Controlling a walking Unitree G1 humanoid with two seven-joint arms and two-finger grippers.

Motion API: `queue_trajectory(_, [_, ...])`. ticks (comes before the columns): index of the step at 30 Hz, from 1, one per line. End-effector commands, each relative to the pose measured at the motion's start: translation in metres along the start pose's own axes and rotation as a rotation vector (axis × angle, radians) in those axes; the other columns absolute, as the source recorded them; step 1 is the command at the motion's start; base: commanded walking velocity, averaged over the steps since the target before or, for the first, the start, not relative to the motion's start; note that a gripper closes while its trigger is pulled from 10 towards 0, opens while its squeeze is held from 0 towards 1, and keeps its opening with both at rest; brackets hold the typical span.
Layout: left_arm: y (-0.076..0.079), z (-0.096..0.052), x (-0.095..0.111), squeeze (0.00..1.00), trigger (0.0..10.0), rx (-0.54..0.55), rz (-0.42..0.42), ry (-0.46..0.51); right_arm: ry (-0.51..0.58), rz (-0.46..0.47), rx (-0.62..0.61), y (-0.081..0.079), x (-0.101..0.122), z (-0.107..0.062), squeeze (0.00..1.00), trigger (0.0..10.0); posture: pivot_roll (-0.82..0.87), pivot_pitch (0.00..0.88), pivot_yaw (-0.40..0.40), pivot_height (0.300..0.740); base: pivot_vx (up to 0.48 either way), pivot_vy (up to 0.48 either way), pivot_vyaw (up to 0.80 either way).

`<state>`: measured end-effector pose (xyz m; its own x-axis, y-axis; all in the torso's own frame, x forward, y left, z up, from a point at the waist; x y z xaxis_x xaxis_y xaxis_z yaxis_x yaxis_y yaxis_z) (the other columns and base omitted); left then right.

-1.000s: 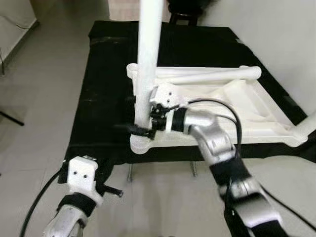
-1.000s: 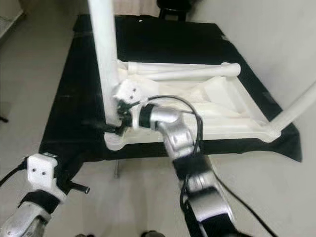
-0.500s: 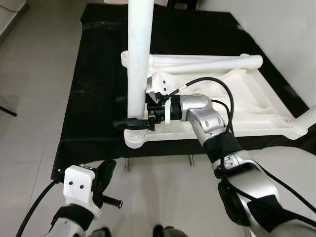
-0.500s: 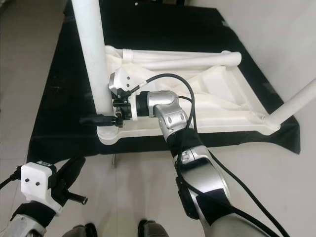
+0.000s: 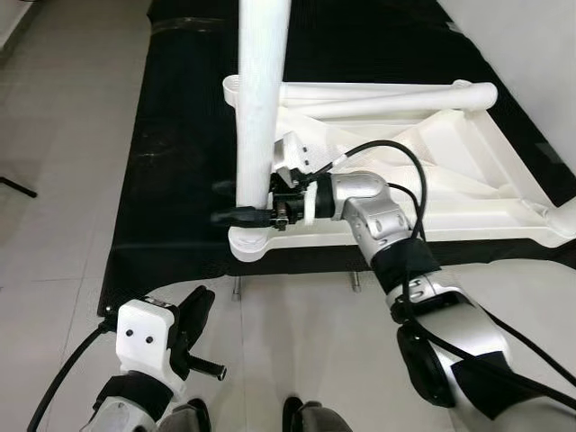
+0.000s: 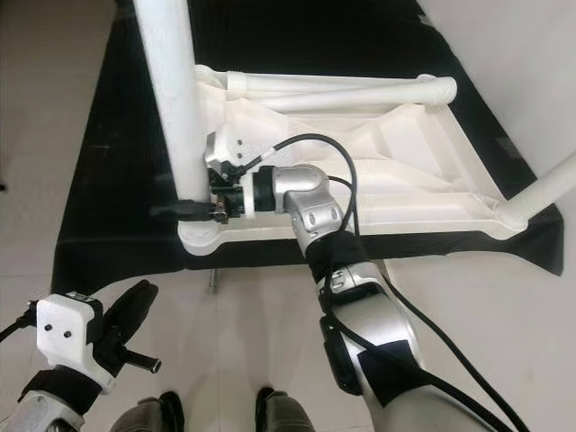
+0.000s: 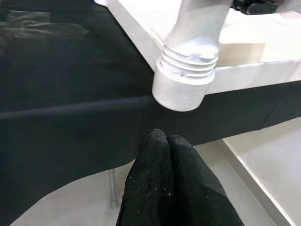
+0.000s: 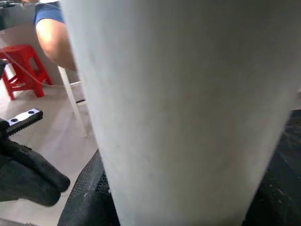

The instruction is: Building children table

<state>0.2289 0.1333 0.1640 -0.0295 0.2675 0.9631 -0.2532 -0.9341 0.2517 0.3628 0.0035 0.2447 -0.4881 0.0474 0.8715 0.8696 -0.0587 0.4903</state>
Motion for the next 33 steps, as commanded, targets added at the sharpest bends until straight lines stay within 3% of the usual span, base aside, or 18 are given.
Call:
queue_trajectory(1, [-0.004,0.0,-0.008,0.0,10.0,0.008,-0.013,-0.03,-0.039,0.082,-0.231,0.0,-0.019,-0.015,0.0,0.0,-0.08,0.257,-0.137,0.74,0.0,0.0,0.0])
queue_trajectory(4, [-0.006,0.002,-0.008,0.0,10.0,0.008,-0.01,-0.027,-0.057,0.121,-0.33,-0.003,-0.026,-0.017,0.0,0.0,-0.08,0.254,-0.136,0.74,0.0,0.0,0.0])
queue_trajectory(5, [-0.008,0.004,-0.008,0.0,10.0,0.01,-0.007,-0.023,-0.114,0.265,-0.683,0.0,-0.045,-0.025,0.0,0.0,-0.1,0.241,-0.132,0.74,0.0,0.0,0.0])
queue_trajectory(7, [-0.012,0.011,-0.007,0.0,10.0,0.008,0.005,-0.014,-0.348,0.253,-0.835,-0.054,-0.074,-0.037,0.0,0.0,-0.12,0.22,-0.122,0.74,0.0,0.0,0.0])
queue_trajectory(8, [-0.014,0.013,-0.008,0.0,10.0,0.008,0.011,-0.012,-0.4,0.235,-0.835,-0.066,-0.076,-0.036,0.0,0.0,-0.13,0.213,-0.119,0.74,0.0,0.0,0.0])
queue_trajectory(11, [-0.016,0.015,-0.008,0.0,10.0,0.01,0.014,-0.01,-0.397,0.197,-0.805,-0.065,-0.074,-0.031,0.0,0.0,-0.14,0.194,-0.109,0.74,0.0,0.0,0.0])
queue_trajectory(19, [-0.024,0.027,-0.012,0.0,10.0,0.025,0.017,-0.001,-0.408,0.203,-0.772,-0.059,-0.082,-0.021,0.0,0.0,-0.13,0.138,-0.125,0.74,0.0,0.0,0.0])
queue_trajectory(20, [-0.026,0.027,-0.011,0.0,10.0,0.034,0.02,0.004,-0.411,0.219,-0.793,-0.06,-0.078,-0.02,0.0,10.0,-0.13,0.135,-0.127,0.74,0.0,0.0,0.0])
queue_trajectory(23, [-0.028,0.028,-0.011,0.0,10.0,0.041,0.02,0.01,-0.368,0.267,-0.78,-0.065,-0.069,-0.013,0.0,10.0,-0.13,0.135,-0.127,0.74,0.0,0.0,0.0])
queue_trajectory(24, [-0.028,0.028,-0.012,0.0,10.0,0.04,0.019,0.01,-0.285,0.312,-0.715,-0.068,-0.057,-0.004,1.0,10.0,-0.13,0.127,-0.13,0.74,0.0,0.0,0.0])
queue_trajectory(26, [-0.026,0.029,-0.014,0.0,10.0,0.031,0.014,0.006,-0.124,0.301,-0.523,-0.071,-0.029,0.012,1.0,10.0,-0.13,0.13,-0.131,0.74,0.0,0.0,0.0])
queue_trajectory(28, [-0.026,0.029,-0.014,0.0,10.0,0.031,0.014,0.006,-0.124,0.301,-0.523,-0.071,-0.029,0.012,1.0,10.0,-0.13,0.13,-0.131,0.74,0.0,0.0,0.0])
queue_trajectory(30, [-0.024,0.028,-0.014,0.0,10.0,0.023,0.008,0.005,-0.035,0.269,-0.303,-0.076,-0.018,0.017,1.0,10.0,-0.13,0.14,-0.134,0.74,0.0,0.0,0.0])
queue_trajectory(33, [-0.022,0.027,-0.014,0.0,10.0,0.02,0.006,0.005,-0.03,0.226,-0.205,-0.076,-0.02,0.016,1.0,10.0,-0.12,0.146,-0.134,0.74,0.0,0.0,0.0])
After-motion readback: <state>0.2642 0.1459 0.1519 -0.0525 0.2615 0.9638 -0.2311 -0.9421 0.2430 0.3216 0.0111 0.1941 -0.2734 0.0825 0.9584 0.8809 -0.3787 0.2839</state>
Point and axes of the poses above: a point about 5 cm out from each wrist's last joint towards the gripper, its own z axis pointing out of the wrist towards the gripper, its own x axis along the axis of the wrist's last joint, y = z × x, the point moved 6 cm from there along z, pointing out of the wrist towards the gripper, and after that the axes turned 13 degrees about -z, right-handed, at the moved point
